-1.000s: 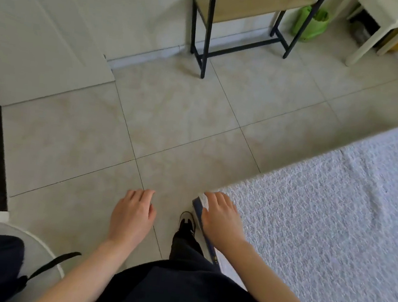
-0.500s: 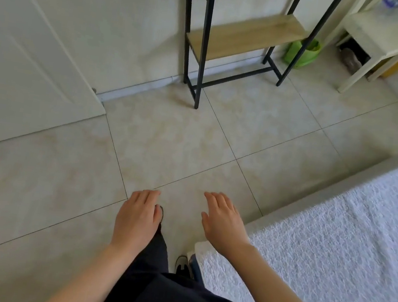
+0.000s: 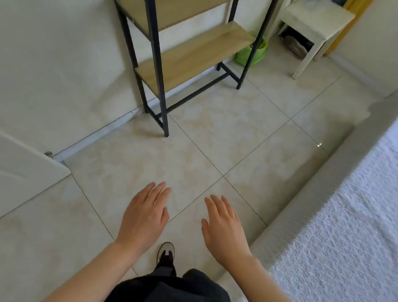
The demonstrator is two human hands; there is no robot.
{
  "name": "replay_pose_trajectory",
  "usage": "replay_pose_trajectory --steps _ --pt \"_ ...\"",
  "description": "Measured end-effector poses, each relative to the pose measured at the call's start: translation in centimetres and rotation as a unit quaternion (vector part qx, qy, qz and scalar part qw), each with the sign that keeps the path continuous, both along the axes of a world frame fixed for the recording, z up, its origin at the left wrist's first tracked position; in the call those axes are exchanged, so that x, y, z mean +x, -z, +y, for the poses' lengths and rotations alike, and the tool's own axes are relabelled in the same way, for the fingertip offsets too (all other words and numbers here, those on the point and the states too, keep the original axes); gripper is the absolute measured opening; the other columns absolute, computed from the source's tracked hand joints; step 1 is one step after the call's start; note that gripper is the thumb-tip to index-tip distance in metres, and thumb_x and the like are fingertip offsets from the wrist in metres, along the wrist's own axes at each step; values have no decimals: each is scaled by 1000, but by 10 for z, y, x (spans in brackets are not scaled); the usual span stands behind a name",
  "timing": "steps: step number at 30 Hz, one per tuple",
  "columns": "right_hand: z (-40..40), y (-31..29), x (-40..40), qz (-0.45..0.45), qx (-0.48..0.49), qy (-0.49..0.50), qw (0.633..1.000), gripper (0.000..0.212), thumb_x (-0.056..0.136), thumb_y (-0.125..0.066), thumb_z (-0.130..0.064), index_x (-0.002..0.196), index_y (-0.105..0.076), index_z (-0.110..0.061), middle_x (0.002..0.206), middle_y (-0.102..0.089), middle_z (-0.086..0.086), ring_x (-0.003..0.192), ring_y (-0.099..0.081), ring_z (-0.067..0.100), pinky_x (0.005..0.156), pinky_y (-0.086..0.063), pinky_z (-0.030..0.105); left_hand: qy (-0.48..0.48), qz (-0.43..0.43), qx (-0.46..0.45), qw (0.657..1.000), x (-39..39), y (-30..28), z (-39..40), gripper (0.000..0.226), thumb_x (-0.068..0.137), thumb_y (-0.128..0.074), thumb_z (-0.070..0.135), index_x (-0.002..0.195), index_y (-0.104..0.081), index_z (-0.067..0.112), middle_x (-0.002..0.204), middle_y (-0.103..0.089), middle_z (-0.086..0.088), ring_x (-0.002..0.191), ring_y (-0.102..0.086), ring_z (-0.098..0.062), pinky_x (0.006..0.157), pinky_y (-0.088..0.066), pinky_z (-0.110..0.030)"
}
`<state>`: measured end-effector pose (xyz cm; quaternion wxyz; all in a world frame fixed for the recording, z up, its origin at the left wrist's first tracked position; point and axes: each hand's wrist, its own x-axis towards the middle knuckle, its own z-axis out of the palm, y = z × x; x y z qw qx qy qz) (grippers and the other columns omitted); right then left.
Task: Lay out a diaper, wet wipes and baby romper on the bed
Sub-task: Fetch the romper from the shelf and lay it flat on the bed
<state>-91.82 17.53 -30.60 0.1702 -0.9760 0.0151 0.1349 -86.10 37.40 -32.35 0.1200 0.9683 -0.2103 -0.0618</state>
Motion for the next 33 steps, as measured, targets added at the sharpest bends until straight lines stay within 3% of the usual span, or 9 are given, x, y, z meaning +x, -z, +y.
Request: replay_pose_trajectory --steps 4,14,24,29,33 --pt "-11 -1 28 4 -4 52 999 54 100 -41 -30 149 -24 -13 156 -27 6 146 -15 28 117 -9 34 22 16 -10 1000 45 4 -15 43 90 -57 15 133 -54 7 140 -54 -9 132 -48 -31 104 -44 -42" --pt "-91 7 93 1 -17 164 986 50 95 -51 -26 140 -39 -9 146 -42 10 139 -33 32 113 -30 42 141 38 -8 989 135 15 -120 46 87 -62 15 133 -55 7 136 -58 -9 126 -53 -28 101 -47 -40" --pt "-235 -1 212 -8 -11 174 985 52 99 -45 -27 145 -31 -10 152 -33 11 142 -26 32 116 -21 41 160 34 14 986 249 8 -266 52 87 -64 19 136 -52 10 138 -56 -8 129 -52 -27 103 -45 -39" --pt "-297 -2 266 -18 -16 178 984 52 97 -48 -26 143 -35 -8 149 -38 12 140 -30 34 115 -26 42 166 30 5 986 308 1 -330 51 87 -63 18 137 -51 9 139 -55 -9 130 -50 -28 102 -47 -42" --pt "-332 -3 307 -18 -22 176 984 52 98 -45 -29 145 -32 -11 151 -36 9 141 -28 32 116 -21 40 163 17 -4 987 350 -2 -365 50 88 -60 17 136 -51 8 139 -55 -9 130 -49 -28 102 -47 -43"
